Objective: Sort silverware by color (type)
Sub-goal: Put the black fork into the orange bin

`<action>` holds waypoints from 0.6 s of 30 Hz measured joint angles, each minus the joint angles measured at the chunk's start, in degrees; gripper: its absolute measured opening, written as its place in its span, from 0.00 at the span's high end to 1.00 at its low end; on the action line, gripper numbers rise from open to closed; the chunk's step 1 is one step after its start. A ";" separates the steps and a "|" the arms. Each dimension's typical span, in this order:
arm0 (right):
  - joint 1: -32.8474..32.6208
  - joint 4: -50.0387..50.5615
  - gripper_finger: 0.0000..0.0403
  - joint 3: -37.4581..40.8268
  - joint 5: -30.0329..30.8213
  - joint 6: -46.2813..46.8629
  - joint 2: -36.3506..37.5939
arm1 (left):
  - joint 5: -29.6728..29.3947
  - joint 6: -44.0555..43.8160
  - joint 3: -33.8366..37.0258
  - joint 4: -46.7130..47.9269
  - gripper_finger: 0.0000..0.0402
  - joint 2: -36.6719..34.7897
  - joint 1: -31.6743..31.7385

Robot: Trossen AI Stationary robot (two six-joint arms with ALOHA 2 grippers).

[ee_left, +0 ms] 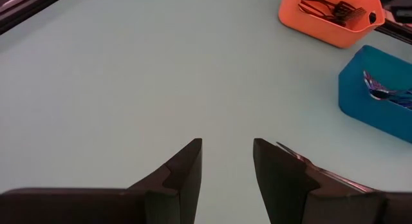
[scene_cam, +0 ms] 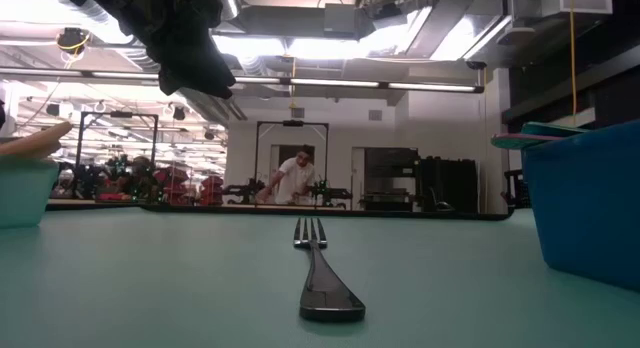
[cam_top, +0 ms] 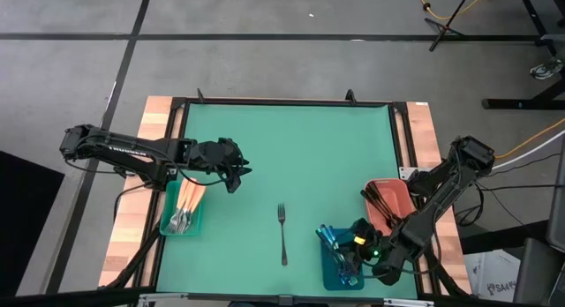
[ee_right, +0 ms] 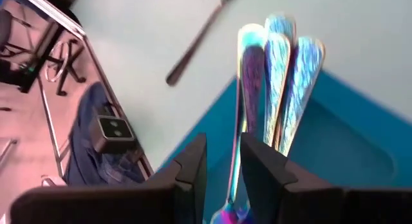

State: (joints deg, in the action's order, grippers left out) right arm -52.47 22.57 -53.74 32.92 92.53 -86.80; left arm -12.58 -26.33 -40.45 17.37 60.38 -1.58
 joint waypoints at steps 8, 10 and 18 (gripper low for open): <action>0.95 0.02 0.79 0.00 3.51 -5.50 2.80 | 0.06 -0.45 0.00 -0.50 0.67 0.00 -0.15; 1.89 0.02 0.79 0.00 3.53 -7.13 3.08 | 0.05 -1.92 0.00 -1.39 0.67 0.00 -0.77; 9.40 0.05 0.79 0.00 -4.71 -18.40 3.16 | 0.03 -3.48 -0.02 -6.87 0.67 0.35 -4.76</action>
State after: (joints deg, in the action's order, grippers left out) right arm -43.07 22.62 -53.74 28.20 74.13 -83.64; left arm -12.55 -29.80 -40.47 10.50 60.73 -6.34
